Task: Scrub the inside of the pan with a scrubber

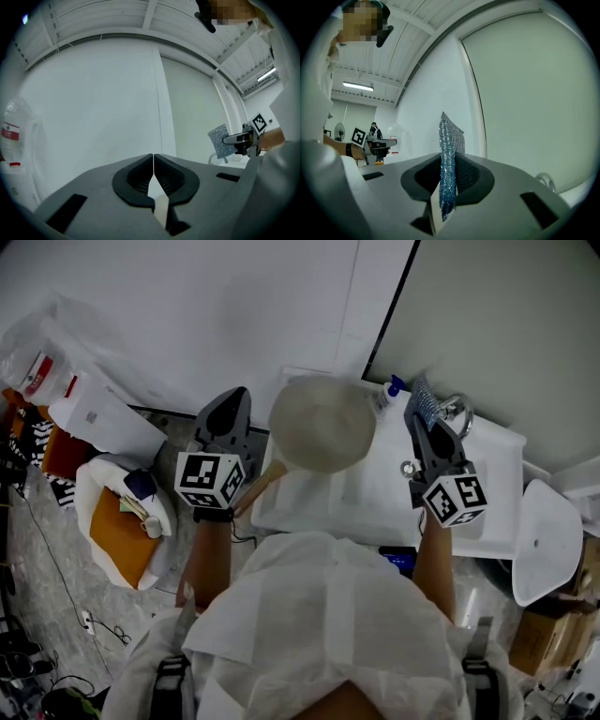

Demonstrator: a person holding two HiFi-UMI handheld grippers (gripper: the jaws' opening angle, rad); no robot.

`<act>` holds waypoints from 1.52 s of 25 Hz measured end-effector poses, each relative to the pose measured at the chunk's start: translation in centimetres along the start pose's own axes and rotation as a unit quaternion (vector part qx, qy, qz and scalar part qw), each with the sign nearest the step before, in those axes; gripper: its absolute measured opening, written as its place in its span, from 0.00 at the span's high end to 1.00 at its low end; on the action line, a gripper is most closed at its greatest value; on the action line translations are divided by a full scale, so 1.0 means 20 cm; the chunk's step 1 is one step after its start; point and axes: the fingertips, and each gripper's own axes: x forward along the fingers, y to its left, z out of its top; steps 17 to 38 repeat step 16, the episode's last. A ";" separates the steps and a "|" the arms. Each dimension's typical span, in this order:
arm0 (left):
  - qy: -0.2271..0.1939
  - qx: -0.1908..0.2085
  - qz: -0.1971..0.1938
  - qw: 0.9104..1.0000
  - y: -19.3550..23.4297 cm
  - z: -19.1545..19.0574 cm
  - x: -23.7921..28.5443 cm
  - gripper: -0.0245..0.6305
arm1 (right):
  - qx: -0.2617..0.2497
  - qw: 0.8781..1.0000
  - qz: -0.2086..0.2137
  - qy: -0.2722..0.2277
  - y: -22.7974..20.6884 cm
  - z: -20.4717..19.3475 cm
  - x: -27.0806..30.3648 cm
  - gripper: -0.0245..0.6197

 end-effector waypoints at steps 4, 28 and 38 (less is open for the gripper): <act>-0.009 0.004 0.003 1.000 -0.01 0.05 -0.02 0.93 | -0.006 1.000 0.002 -0.002 0.00 0.04 -0.02 0.89; -0.006 0.004 0.000 1.000 -0.06 0.05 -0.02 0.93 | -0.008 1.000 0.003 -0.001 -0.02 0.02 -0.03 0.89; -0.006 0.004 0.000 1.000 -0.06 0.05 -0.02 0.93 | -0.008 1.000 0.003 -0.001 -0.02 0.02 -0.03 0.89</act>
